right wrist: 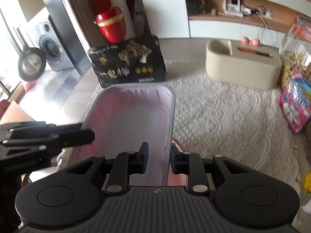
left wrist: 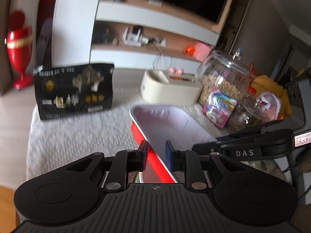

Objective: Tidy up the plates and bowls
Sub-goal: 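Lift the white tray with both grippers and tilt it on edge, then carry the tilted tray with both grippers and lower it into the white bowl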

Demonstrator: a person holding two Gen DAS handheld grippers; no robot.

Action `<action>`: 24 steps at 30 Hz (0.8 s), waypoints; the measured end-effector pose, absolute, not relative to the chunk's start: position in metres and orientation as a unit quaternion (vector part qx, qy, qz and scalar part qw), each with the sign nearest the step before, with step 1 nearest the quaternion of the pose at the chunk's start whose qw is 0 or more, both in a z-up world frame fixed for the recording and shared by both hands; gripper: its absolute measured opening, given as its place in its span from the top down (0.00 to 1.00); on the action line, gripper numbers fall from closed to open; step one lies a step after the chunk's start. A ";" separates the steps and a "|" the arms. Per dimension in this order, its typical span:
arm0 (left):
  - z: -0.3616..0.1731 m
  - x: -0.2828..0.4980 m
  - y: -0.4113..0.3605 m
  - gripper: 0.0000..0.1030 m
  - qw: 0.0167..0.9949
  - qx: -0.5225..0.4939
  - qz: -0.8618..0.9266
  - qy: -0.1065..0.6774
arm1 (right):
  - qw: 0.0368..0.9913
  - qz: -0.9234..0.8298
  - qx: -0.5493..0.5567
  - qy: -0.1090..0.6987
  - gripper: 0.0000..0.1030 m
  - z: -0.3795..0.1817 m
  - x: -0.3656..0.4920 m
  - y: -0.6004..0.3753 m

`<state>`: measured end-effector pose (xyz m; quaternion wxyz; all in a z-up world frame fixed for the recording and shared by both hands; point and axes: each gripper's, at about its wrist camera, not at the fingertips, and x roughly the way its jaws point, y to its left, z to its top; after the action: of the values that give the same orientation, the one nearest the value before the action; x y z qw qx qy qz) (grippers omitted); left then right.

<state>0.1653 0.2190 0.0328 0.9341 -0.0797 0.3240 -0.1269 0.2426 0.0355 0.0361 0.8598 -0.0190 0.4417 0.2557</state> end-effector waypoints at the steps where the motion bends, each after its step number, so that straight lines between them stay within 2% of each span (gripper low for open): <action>1: 0.029 0.168 0.217 0.79 0.932 -0.070 -0.123 0.334 | 0.860 0.260 -0.023 0.439 0.76 0.035 0.242 0.035; 6: 0.001 0.184 0.209 0.79 0.907 -0.063 -0.115 0.400 | 0.845 0.243 -0.046 0.475 0.75 0.019 0.246 0.039; 13: 0.000 0.186 0.219 0.79 0.913 -0.085 -0.110 0.384 | 0.867 0.228 0.005 0.443 0.62 0.030 0.267 0.033; 18: -0.003 0.190 0.222 0.78 0.910 -0.096 -0.109 0.389 | 0.854 0.225 0.058 0.465 0.62 0.020 0.290 0.037; 24: 0.002 0.187 0.216 0.79 0.913 -0.093 -0.124 0.378 | 0.851 0.247 0.066 0.458 0.61 0.022 0.278 0.038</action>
<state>0.1866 0.2161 0.0018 0.9125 -0.0928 0.3785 -0.1243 0.2781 0.0377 0.0216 0.8512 0.0663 0.4583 0.2471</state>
